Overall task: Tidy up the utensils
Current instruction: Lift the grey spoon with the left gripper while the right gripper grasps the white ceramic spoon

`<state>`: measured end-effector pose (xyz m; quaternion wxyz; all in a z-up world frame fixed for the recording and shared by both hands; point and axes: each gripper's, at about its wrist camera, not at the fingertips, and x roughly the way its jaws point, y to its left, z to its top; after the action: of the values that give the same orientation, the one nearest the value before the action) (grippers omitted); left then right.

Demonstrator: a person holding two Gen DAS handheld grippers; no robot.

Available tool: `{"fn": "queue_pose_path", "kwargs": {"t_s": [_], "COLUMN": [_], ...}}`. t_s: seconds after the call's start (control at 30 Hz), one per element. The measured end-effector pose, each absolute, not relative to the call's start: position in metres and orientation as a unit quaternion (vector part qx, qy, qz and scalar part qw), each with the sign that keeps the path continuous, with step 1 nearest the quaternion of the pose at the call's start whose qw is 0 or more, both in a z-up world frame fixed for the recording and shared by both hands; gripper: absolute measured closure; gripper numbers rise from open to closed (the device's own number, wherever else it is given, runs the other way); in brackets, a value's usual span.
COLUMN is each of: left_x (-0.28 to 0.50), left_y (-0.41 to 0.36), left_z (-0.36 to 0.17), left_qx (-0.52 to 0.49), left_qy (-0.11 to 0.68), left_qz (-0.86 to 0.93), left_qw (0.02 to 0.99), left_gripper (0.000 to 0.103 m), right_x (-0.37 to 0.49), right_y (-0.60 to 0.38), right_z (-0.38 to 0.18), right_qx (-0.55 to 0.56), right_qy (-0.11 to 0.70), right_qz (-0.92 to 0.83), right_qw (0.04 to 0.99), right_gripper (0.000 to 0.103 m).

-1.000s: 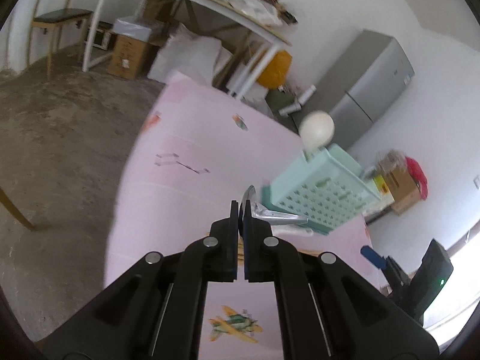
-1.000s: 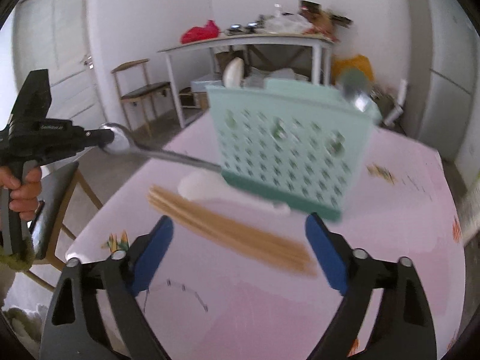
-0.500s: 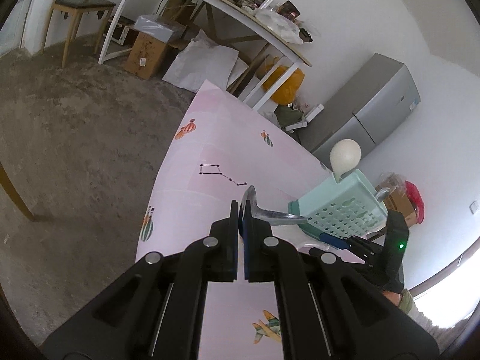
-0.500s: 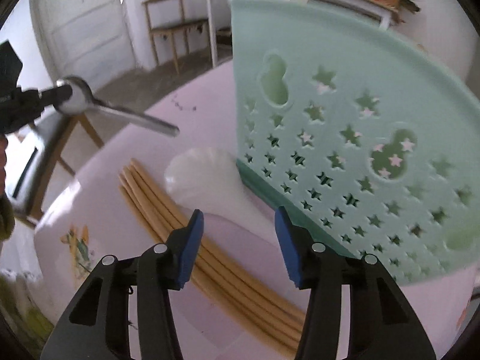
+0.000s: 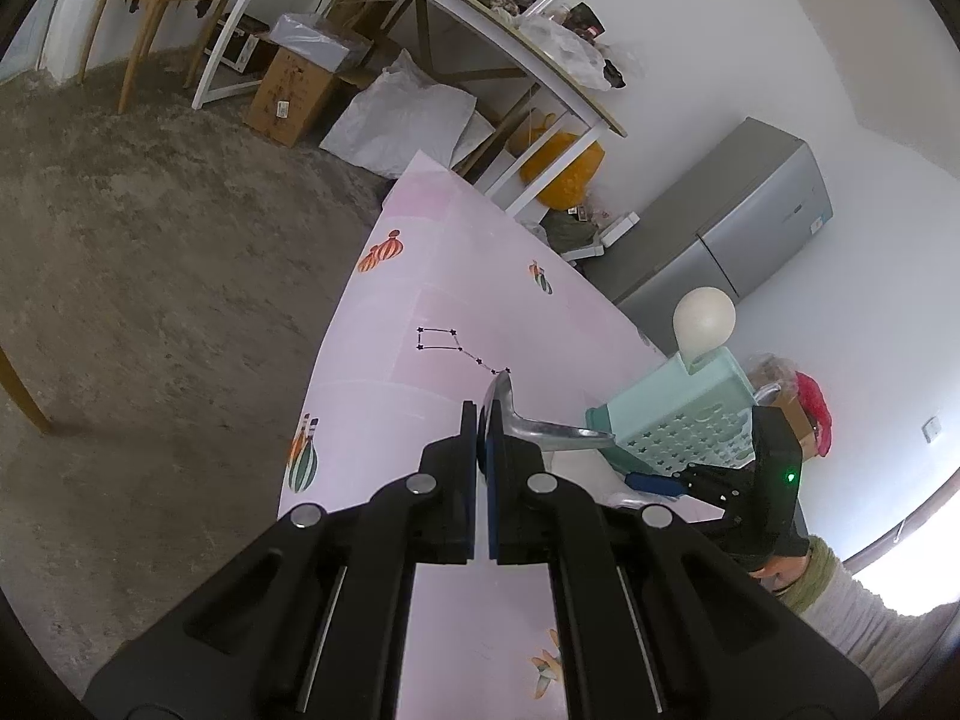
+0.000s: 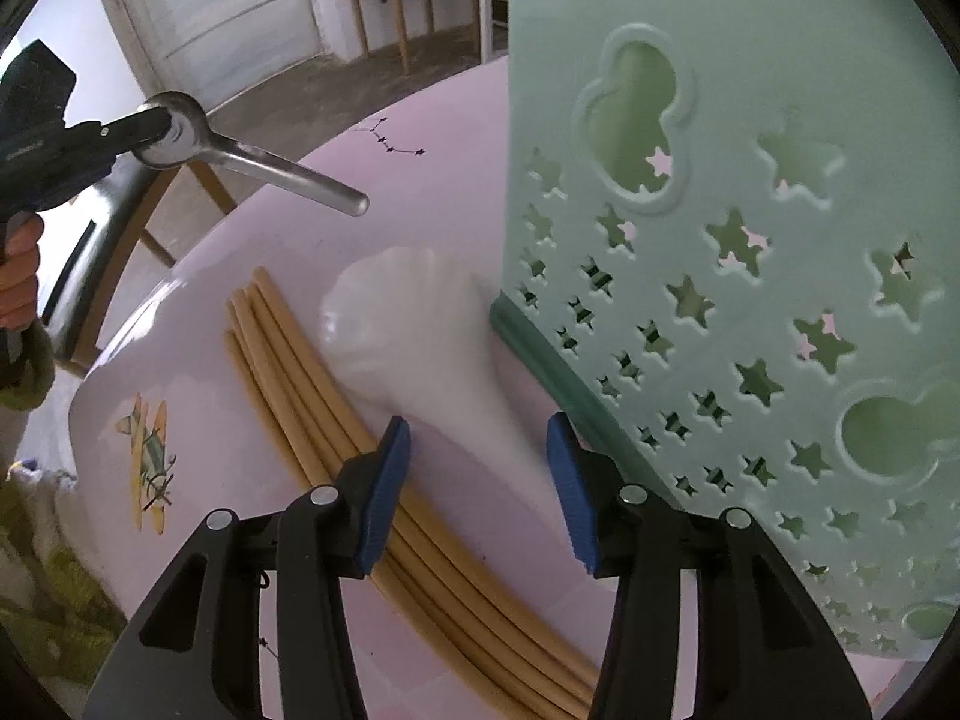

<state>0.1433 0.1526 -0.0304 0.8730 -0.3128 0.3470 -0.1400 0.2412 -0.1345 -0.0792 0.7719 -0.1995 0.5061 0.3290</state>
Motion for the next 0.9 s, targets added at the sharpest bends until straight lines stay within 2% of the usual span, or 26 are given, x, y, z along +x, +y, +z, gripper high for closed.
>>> {"fn": "queue_pose_path", "kwargs": {"t_s": [0.1,0.37,0.43,0.6,0.77,0.83,0.9], "left_x": [0.144,0.144,0.144,0.144,0.144,0.144,0.143], "left_y": [0.154,0.159,0.16,0.161,0.162,0.162,0.164], "left_z": [-0.031,-0.037,-0.038,-0.038,-0.037,-0.037,-0.038], "left_qx": [-0.313,-0.319,-0.319,-0.32,-0.319,-0.319,-0.32], "left_qy": [0.347,0.349,0.348,0.347,0.346,0.347,0.348], "left_qz": [-0.14,-0.133,-0.131,-0.126,-0.125,-0.123,-0.122], "left_qw": [0.873,0.871,0.872,0.873,0.874,0.873,0.873], "left_gripper": [0.102,0.102,0.102,0.102,0.102,0.102,0.102], "right_x": [0.236,0.201,0.188,0.157,0.158,0.173,0.188], "right_y": [-0.13,-0.101,-0.092,-0.071,-0.072,-0.077,-0.092], "right_z": [-0.077,-0.077,-0.077,-0.088,-0.085,-0.078,-0.075], "right_qx": [-0.209,-0.325,-0.365,-0.47,-0.457,-0.402,-0.359], "right_qy": [0.511,0.449,0.421,0.358,0.368,0.399,0.429], "right_qz": [0.34,0.312,0.295,0.257,0.253,0.262,0.271], "right_qw": [0.761,0.771,0.776,0.765,0.769,0.782,0.783], "right_gripper": [0.08,0.088,0.103,0.103,0.103,0.096,0.072]}}
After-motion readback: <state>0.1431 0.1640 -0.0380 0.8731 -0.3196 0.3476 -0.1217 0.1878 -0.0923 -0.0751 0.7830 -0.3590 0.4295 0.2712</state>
